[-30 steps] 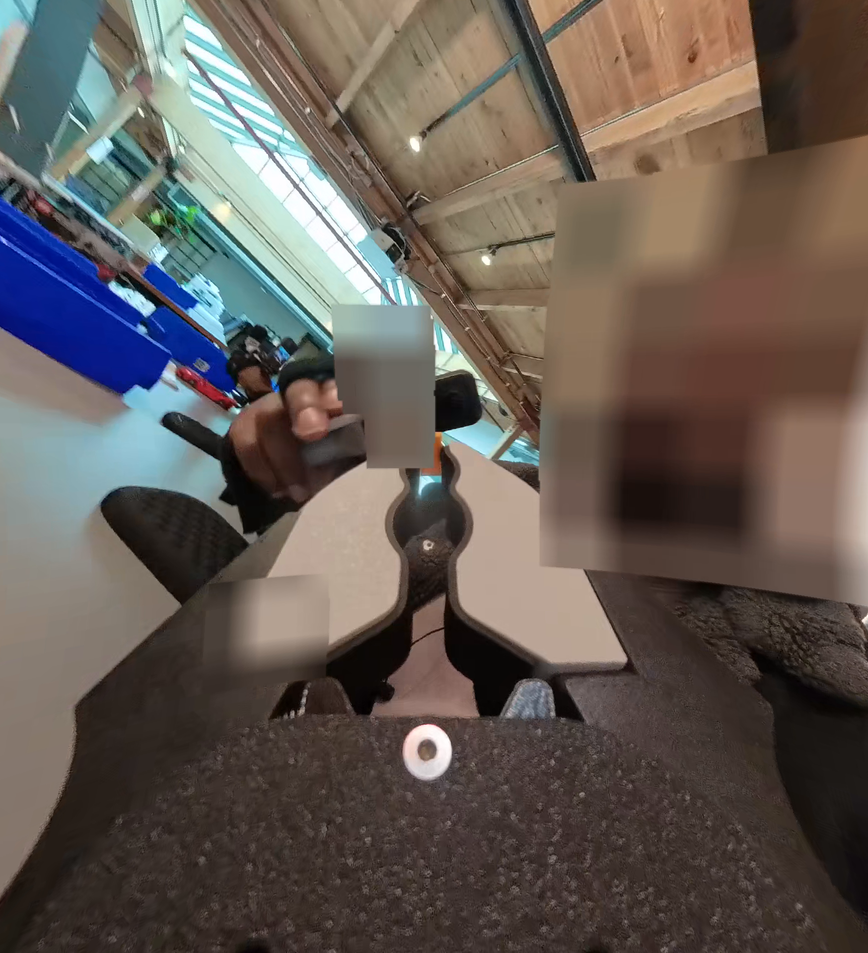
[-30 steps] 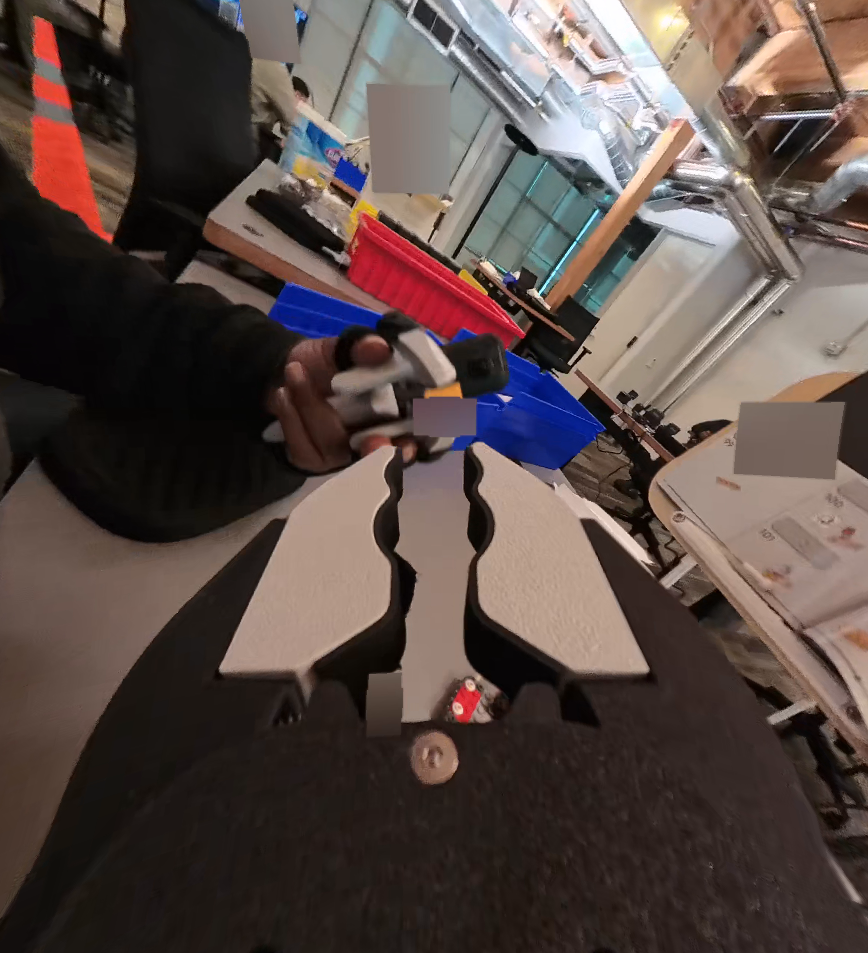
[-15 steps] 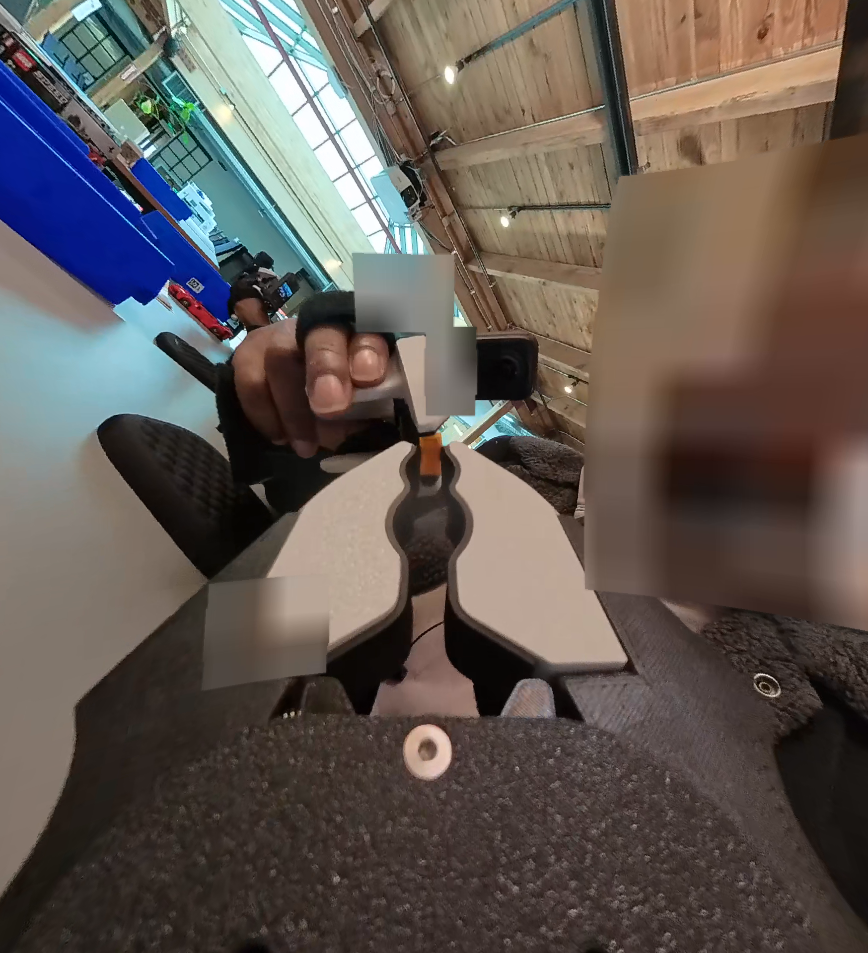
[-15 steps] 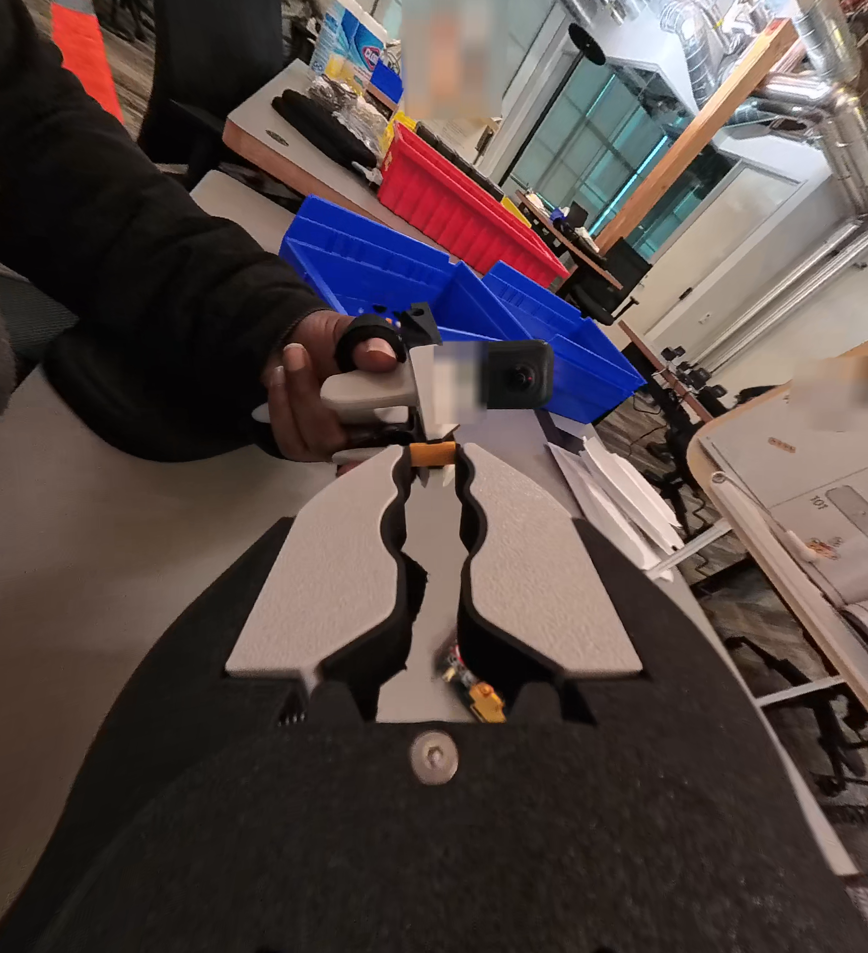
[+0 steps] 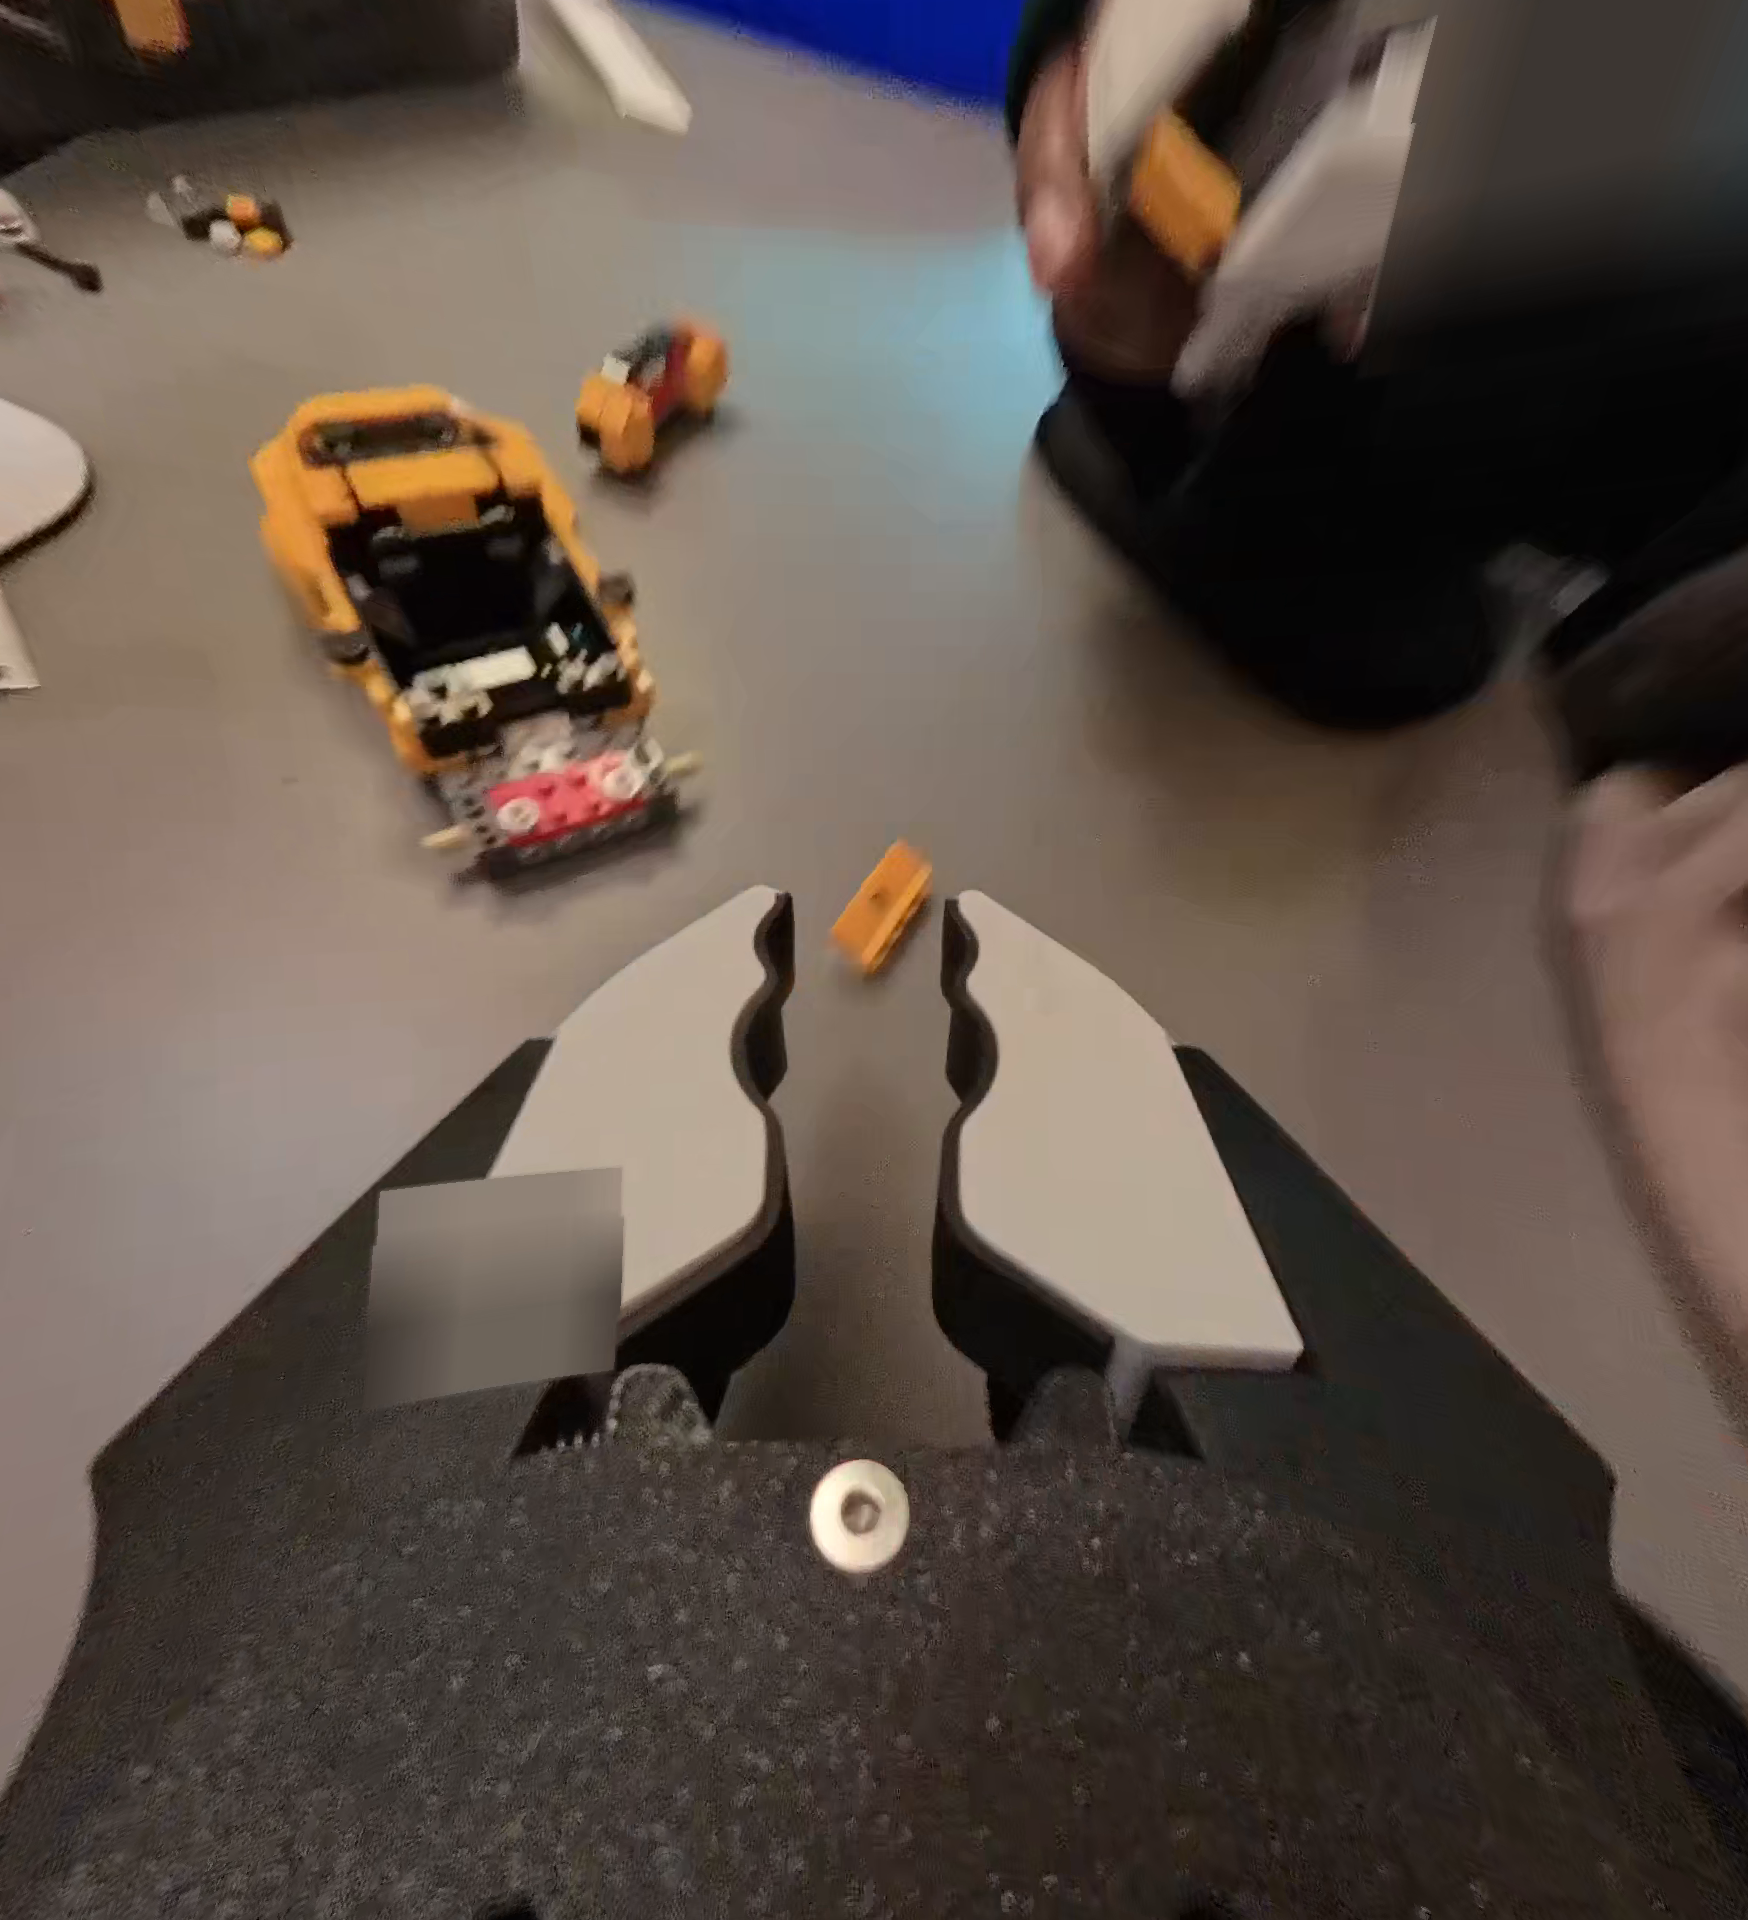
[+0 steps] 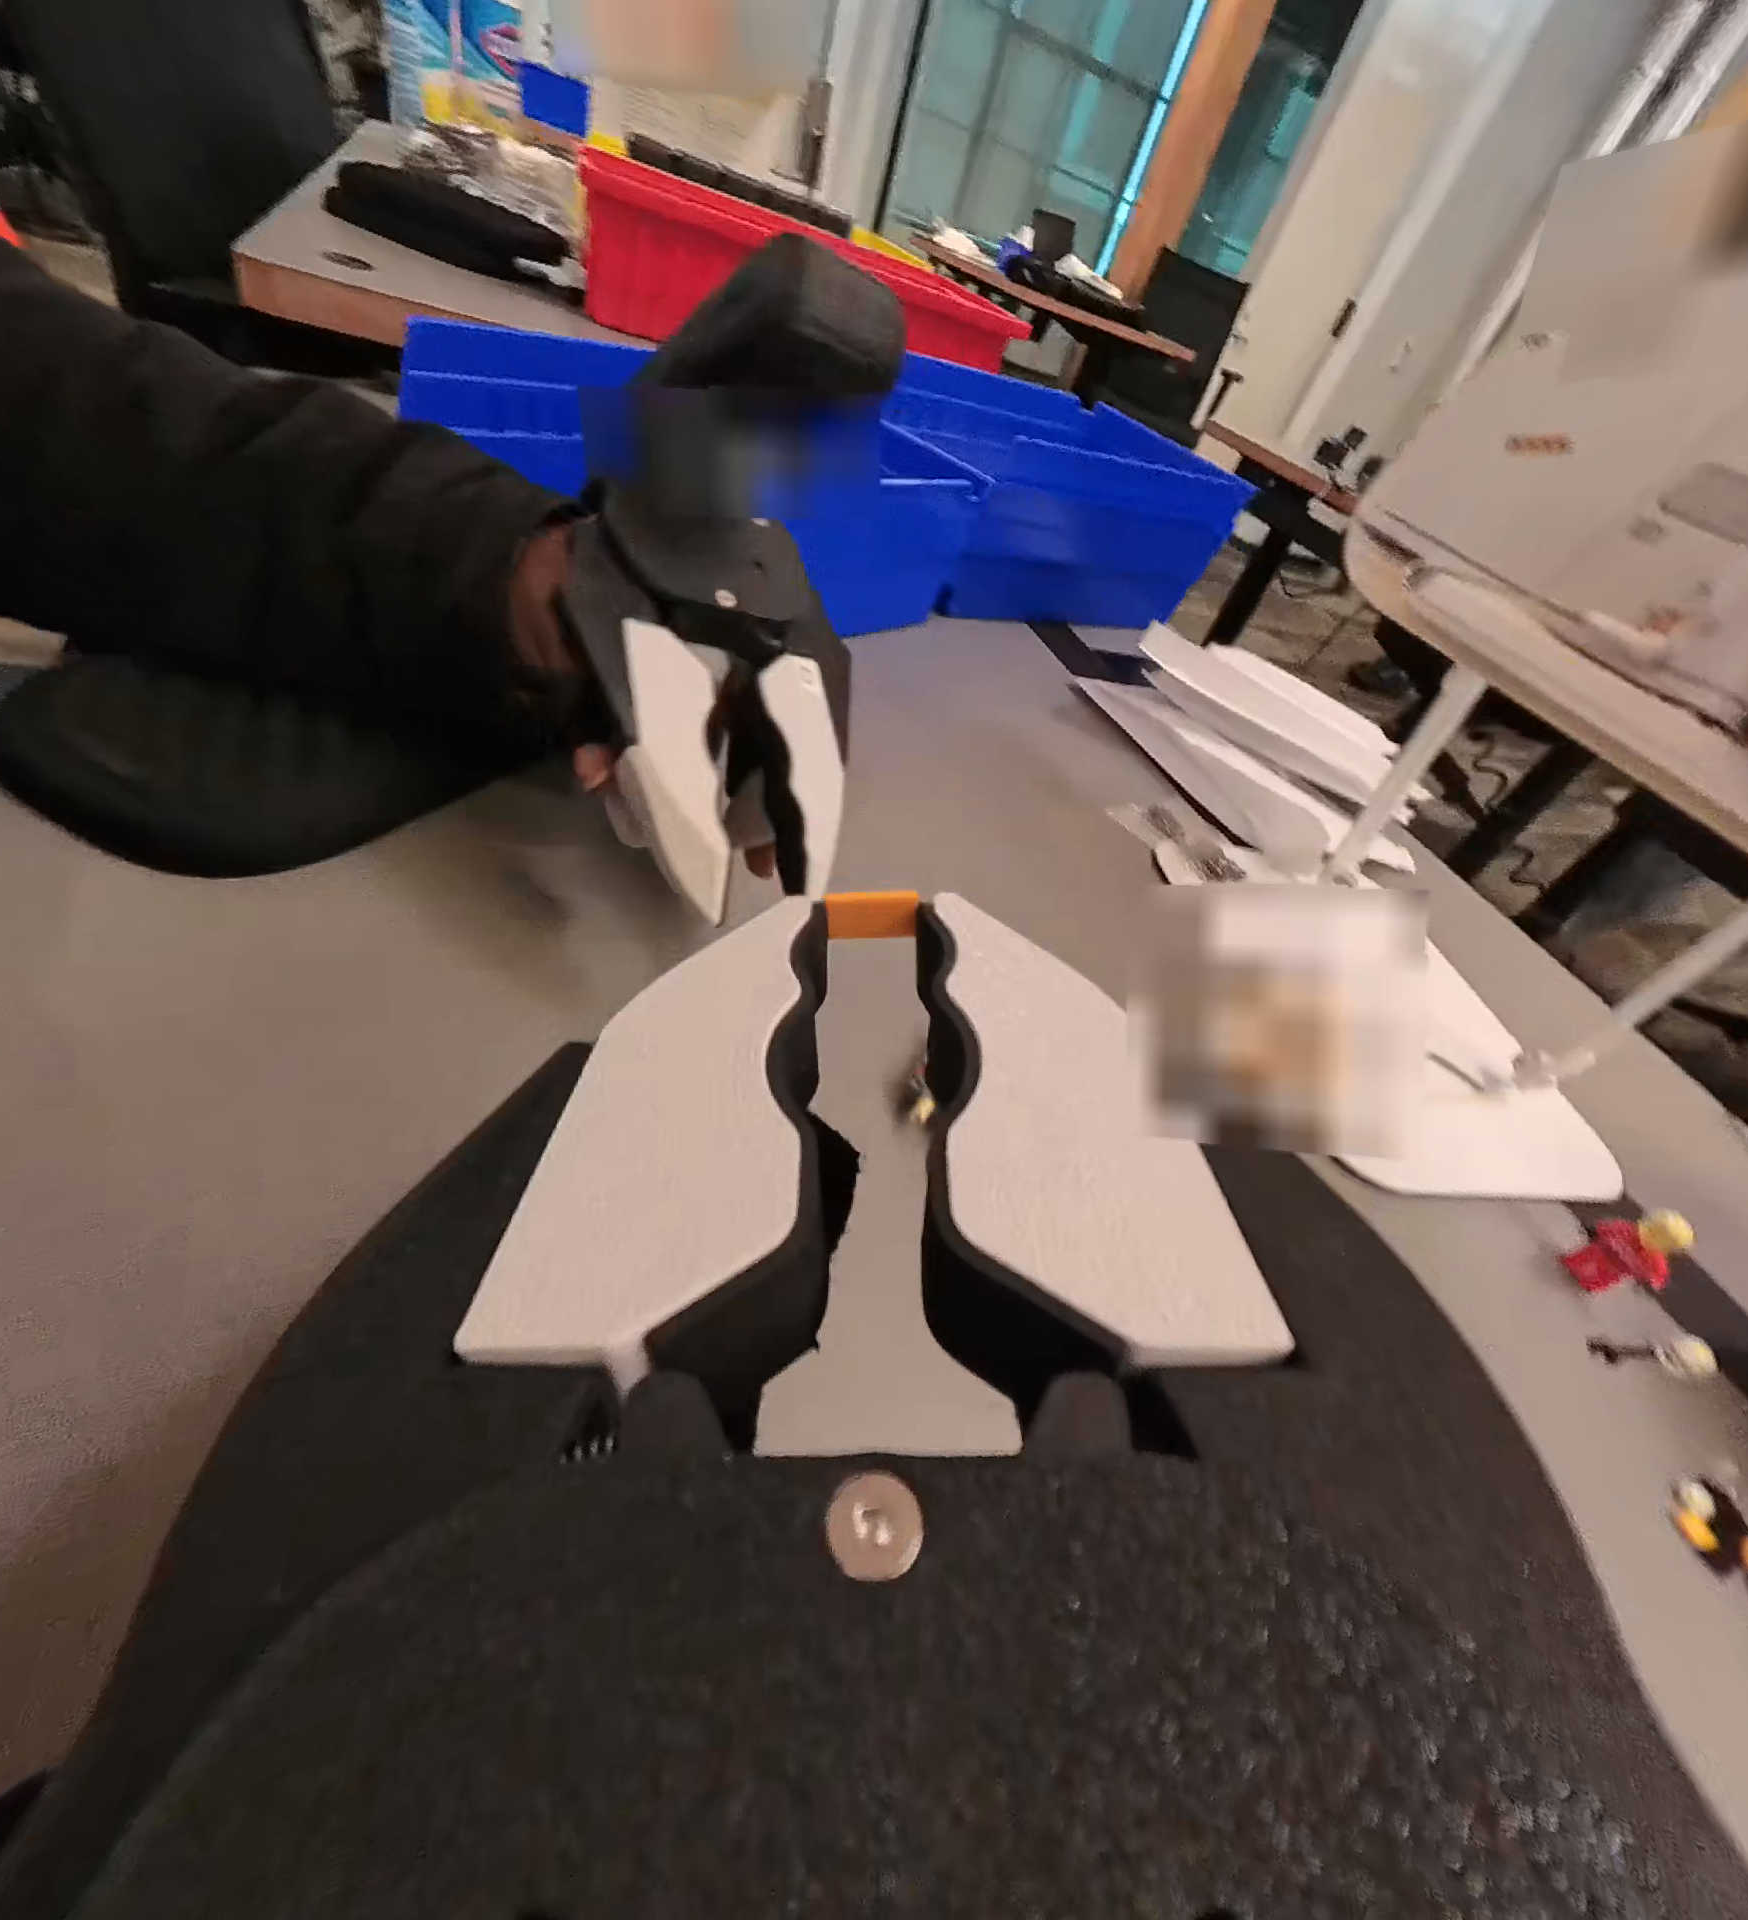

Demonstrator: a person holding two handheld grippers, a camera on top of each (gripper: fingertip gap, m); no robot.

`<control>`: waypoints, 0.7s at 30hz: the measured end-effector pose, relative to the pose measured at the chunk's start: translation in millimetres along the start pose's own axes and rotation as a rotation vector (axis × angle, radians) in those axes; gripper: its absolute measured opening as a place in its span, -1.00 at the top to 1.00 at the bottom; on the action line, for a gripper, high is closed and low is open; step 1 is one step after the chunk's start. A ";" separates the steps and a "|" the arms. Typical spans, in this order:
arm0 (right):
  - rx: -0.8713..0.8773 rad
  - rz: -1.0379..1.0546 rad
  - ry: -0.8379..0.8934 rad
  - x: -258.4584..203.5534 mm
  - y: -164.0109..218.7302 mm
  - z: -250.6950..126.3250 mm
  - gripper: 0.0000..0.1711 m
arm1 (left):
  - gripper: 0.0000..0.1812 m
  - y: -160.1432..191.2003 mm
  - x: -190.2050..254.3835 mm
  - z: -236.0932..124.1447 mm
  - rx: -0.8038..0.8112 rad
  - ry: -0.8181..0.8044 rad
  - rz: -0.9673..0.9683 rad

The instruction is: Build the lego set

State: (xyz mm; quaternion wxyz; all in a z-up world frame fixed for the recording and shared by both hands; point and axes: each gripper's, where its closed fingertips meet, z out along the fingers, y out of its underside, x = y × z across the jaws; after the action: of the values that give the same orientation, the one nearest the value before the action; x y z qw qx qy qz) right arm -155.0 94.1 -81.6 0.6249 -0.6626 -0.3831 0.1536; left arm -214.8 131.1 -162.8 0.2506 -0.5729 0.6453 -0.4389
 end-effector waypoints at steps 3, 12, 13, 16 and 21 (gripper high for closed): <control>-0.004 0.045 0.027 9.2 10.0 -8.2 0.81 | 0.64 23.6 -11.5 10.1 -0.159 -0.078 0.170; -0.028 0.063 0.019 11.2 19.3 -9.7 0.81 | 0.71 34.1 -5.8 32.2 -0.317 0.010 0.276; -0.030 0.066 0.017 11.1 20.3 -9.5 0.81 | 0.74 33.7 -6.3 33.0 -0.325 0.007 0.271; -0.035 0.071 0.014 10.9 21.7 -9.4 0.81 | 0.94 34.7 -2.9 34.5 -0.341 0.030 0.232; -0.059 0.070 -0.001 7.2 25.1 -7.5 0.81 | 1.00 31.0 -3.5 36.4 -0.335 0.000 0.097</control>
State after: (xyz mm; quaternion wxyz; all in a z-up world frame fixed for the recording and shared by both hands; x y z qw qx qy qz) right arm -137.2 95.7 -102.1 0.5991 -0.6937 -0.3645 0.1643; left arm -200.1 123.0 -207.7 0.1725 -0.5747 0.7364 -0.3125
